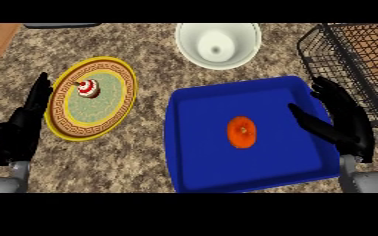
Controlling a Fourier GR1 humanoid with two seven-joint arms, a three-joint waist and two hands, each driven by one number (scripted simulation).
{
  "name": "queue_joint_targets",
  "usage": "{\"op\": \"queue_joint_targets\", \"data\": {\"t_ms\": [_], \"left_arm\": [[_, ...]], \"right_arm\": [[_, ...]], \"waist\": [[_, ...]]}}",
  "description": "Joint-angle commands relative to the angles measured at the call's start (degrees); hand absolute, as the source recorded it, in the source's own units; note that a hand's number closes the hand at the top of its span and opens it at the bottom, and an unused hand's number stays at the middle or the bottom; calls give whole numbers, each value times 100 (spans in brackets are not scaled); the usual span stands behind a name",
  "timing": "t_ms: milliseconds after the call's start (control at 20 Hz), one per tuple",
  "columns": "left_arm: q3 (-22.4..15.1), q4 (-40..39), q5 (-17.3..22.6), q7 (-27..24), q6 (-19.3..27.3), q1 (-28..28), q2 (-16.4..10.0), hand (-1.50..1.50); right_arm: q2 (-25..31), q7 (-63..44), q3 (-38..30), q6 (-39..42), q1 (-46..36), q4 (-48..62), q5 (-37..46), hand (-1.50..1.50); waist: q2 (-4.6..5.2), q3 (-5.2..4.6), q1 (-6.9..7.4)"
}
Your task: Pick the squash from the tray and place it in the tiered basket
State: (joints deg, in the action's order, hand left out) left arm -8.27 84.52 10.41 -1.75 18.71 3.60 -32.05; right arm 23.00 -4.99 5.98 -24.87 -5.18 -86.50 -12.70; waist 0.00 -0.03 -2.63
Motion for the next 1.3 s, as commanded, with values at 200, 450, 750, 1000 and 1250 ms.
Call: {"op": "queue_joint_targets", "data": {"t_ms": [200,450,750,1000,1250], "left_arm": [[-325,48,-369,511,79,326,193,0],[-461,-2,-449,474,31,377,319,0],[-413,-224,-663,489,69,661,513,0],[-294,-410,-718,446,-71,742,563,0],[-61,-368,-562,330,-353,573,506,0]], "right_arm": [[1721,-1920,281,683,785,-1879,440,-150],[2671,-3302,779,1786,79,-2226,486,-150],[2553,-5112,1139,2356,-1233,-2360,325,-150],[1824,-6163,1550,2479,-2366,-1586,563,-150],[1486,-6588,1680,2686,-2384,-1505,406,-150]], "waist": [[-46,-14,74],[-9,-22,289],[12,-6,334],[21,-4,372],[0,-2,317]]}}
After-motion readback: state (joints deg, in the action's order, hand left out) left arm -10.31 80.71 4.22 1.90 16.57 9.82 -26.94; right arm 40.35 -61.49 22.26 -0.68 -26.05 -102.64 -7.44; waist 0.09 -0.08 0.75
